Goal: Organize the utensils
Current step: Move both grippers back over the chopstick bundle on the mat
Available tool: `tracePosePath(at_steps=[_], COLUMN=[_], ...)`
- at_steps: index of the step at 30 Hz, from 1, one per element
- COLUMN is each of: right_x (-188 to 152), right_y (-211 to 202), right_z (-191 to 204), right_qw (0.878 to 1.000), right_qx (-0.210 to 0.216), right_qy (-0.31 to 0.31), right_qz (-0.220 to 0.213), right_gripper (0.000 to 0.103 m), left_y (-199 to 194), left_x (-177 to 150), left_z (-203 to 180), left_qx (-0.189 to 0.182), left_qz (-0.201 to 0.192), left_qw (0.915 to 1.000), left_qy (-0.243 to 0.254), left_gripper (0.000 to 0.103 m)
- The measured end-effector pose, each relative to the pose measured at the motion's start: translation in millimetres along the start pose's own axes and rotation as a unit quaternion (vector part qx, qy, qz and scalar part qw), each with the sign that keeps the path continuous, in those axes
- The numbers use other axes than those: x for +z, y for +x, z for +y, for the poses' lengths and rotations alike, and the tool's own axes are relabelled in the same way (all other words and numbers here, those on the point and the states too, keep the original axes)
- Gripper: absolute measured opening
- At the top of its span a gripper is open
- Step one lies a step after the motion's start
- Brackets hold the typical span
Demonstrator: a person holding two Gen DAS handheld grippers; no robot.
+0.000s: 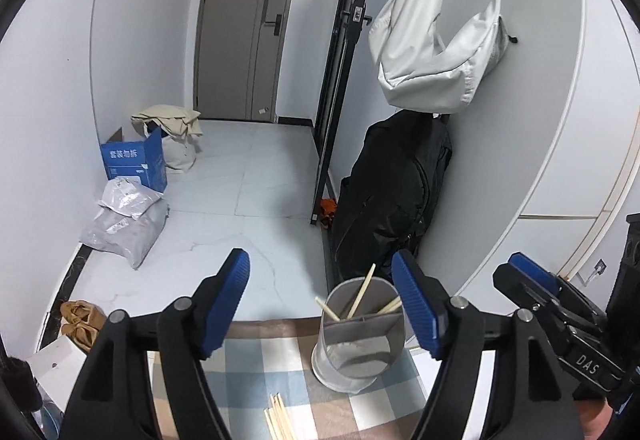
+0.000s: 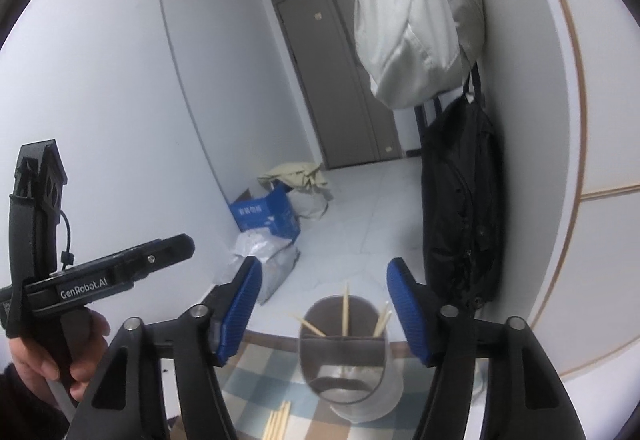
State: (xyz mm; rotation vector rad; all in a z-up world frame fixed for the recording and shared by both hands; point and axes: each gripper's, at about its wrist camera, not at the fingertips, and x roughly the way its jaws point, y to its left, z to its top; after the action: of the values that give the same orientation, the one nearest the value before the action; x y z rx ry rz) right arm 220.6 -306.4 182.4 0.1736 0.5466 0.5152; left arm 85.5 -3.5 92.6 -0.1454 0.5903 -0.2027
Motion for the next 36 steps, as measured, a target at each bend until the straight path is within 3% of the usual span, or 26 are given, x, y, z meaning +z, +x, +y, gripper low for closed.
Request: tracePosePath(at_steps=[16, 21, 31, 36], right_x=[-66, -94, -150, -165], right_y=[-50, -52, -23, 2], right_z=[47, 56, 63, 59], right_qw=[0.999, 0.999, 0.997, 0.993], right_qx=[0.014, 0.014, 0.006, -0.002], right_qy=[-0.028, -0.045, -0.052, -0.044], right_qz=[-0.017, -0.014, 0.054, 0.108], right_gripper=[0.087, 0.098, 0.1, 0.1], left_y=[-36, -37, -18, -3], left_x=[-53, -73, -120, -122], left_z=[9, 16, 50, 77], left_qx=[0.053, 0.061, 0.078, 0.099], left_qz=[-0.026, -0.025, 0.007, 0.02], left_qw=[0.9982, 0.9978, 0.9968, 0.9942], left_qy=[0.014, 0.013, -0.017, -0.036], left_gripper=[0.088, 0.091, 0.095, 0.095])
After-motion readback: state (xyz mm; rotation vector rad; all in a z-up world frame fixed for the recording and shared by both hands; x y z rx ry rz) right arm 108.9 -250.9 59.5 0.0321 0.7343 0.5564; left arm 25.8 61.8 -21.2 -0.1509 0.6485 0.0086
